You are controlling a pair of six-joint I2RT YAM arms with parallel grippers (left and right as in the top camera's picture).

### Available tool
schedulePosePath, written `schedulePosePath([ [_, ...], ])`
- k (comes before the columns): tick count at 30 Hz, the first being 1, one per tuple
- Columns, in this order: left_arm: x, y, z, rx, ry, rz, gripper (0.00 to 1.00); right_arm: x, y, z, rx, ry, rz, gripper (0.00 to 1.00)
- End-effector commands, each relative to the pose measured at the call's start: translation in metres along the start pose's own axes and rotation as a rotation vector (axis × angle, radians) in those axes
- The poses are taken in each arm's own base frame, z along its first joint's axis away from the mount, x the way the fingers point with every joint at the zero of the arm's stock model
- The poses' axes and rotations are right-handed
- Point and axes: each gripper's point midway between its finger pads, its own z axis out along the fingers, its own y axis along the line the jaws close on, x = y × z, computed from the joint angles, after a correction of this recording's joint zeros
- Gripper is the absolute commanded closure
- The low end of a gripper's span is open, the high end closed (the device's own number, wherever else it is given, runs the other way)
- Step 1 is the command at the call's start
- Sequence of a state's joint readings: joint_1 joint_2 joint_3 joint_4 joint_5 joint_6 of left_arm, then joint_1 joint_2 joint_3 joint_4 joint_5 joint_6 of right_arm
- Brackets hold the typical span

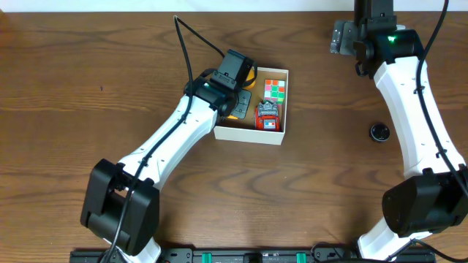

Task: Pack container
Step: 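Lift the dinosaur with left gripper and carry it over the box, then lower the dinosaur into the box's left side and open left gripper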

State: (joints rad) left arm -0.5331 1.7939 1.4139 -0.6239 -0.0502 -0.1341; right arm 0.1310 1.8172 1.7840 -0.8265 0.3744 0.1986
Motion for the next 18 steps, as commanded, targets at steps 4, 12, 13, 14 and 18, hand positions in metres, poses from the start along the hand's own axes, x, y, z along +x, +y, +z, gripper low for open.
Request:
schedulePosePath([
  [4,0.007,0.005,0.01,-0.034,0.025,-0.025,0.59,-0.001,-0.001,0.0,0.009,-0.002,0.013,0.01],
  [12,0.0,0.005,0.009,-0.037,-0.003,-0.016,0.49,-0.001,-0.001,0.0,0.01,-0.002,0.014,0.01],
  [13,-0.002,0.007,0.008,-0.047,-0.011,-0.017,0.49,-0.001,-0.001,0.0,0.01,-0.002,0.014,0.01],
  [14,-0.007,0.009,0.004,-0.053,-0.024,-0.019,0.49,-0.001,-0.001,0.0,0.01,-0.002,0.014,0.01],
  [18,-0.028,0.022,-0.022,-0.099,-0.097,-0.041,0.49,0.0,-0.001,0.0,0.01,-0.002,0.013,0.01],
])
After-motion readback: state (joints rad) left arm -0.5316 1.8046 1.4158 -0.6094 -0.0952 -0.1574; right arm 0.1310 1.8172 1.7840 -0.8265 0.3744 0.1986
